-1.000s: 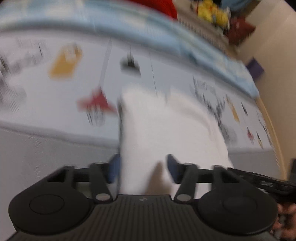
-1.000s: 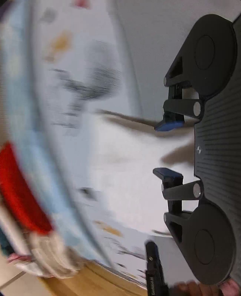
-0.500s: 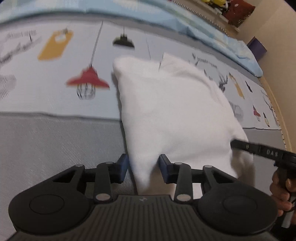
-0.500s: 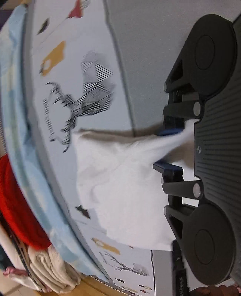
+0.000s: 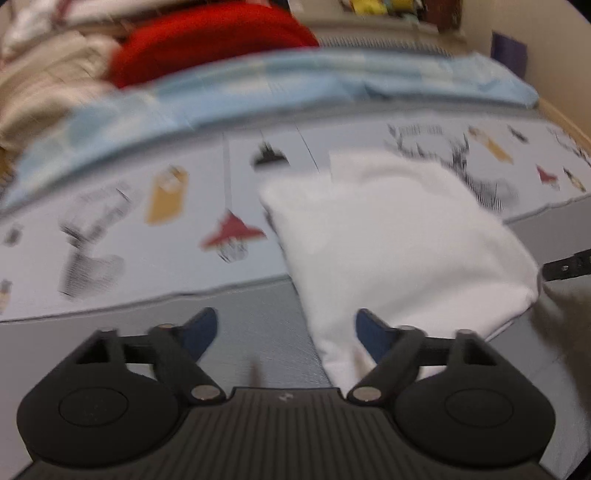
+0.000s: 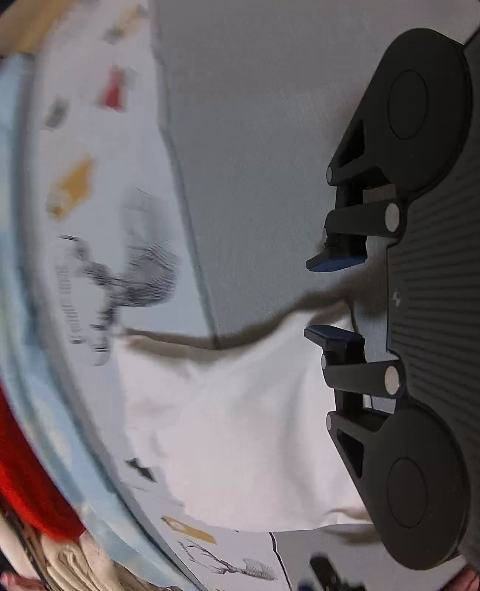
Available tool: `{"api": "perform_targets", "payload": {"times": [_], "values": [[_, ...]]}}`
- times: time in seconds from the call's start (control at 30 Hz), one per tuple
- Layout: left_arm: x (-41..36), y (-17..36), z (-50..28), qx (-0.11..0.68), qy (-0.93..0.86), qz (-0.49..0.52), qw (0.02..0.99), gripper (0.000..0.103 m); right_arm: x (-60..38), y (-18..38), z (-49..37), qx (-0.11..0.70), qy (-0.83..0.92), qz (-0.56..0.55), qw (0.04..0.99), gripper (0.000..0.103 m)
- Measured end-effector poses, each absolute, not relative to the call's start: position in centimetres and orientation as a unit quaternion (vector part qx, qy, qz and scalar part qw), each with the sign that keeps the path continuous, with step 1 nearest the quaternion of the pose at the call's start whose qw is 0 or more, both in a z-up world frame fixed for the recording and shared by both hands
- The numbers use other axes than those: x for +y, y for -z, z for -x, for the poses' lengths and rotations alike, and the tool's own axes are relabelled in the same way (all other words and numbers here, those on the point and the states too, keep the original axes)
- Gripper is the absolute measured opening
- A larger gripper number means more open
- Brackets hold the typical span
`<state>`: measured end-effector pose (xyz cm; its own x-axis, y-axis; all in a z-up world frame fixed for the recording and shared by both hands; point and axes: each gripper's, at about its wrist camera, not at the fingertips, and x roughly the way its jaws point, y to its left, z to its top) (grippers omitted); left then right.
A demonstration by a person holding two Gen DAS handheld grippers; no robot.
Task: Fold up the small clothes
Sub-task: 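Open both grippers and release the folded shirt onto the bed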
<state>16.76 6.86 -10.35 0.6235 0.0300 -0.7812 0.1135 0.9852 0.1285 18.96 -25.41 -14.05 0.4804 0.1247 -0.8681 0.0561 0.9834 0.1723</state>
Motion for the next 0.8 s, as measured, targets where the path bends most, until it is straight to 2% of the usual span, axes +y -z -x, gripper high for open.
{"api": "perform_targets", "payload": {"times": [0.03, 0.17, 0.2, 0.33, 0.4, 0.47, 0.63, 0.8], "values": [[6.7, 9.1, -15.8, 0.42, 0.015, -0.084, 0.904, 0.091, -25.2, 12.7, -17.8, 0.489, -0.02, -0.07, 0.869, 0.042], [5.8, 5.4, -10.6, 0.359, -0.005, -0.06, 0.931, 0.091, -24.8, 9.0, -13.3, 0.421, -0.011, -0.036, 0.906, 0.062], [5.4, 4.8, -9.1, 0.348, -0.012, -0.054, 0.936, 0.092, -25.0, 8.5, -12.2, 0.412, -0.011, -0.033, 0.911, 0.069], [3.6, 3.4, -3.4, 0.321, -0.022, -0.034, 0.946, 0.092, -25.0, 7.1, -8.3, 0.385, -0.021, -0.017, 0.923, 0.081], [2.6, 3.2, -1.0, 0.312, -0.011, -0.036, 0.949, 0.092, -24.8, 6.5, -6.2, 0.371, -0.012, -0.018, 0.928, 0.093], [1.5, 3.2, 1.3, 0.308, -0.005, -0.037, 0.951, 0.092, -24.5, 6.0, -4.2, 0.358, -0.016, -0.027, 0.933, 0.098], [-0.5, 4.1, 5.2, 0.321, -0.015, -0.039, 0.946, 0.092, -23.3, 5.6, 0.1, 0.351, -0.04, -0.045, 0.934, 0.098], [0.2, 5.2, 4.3, 0.351, -0.058, -0.017, 0.934, 0.092, -21.5, 5.7, 1.3, 0.346, -0.042, -0.028, 0.937, 0.098]]}}
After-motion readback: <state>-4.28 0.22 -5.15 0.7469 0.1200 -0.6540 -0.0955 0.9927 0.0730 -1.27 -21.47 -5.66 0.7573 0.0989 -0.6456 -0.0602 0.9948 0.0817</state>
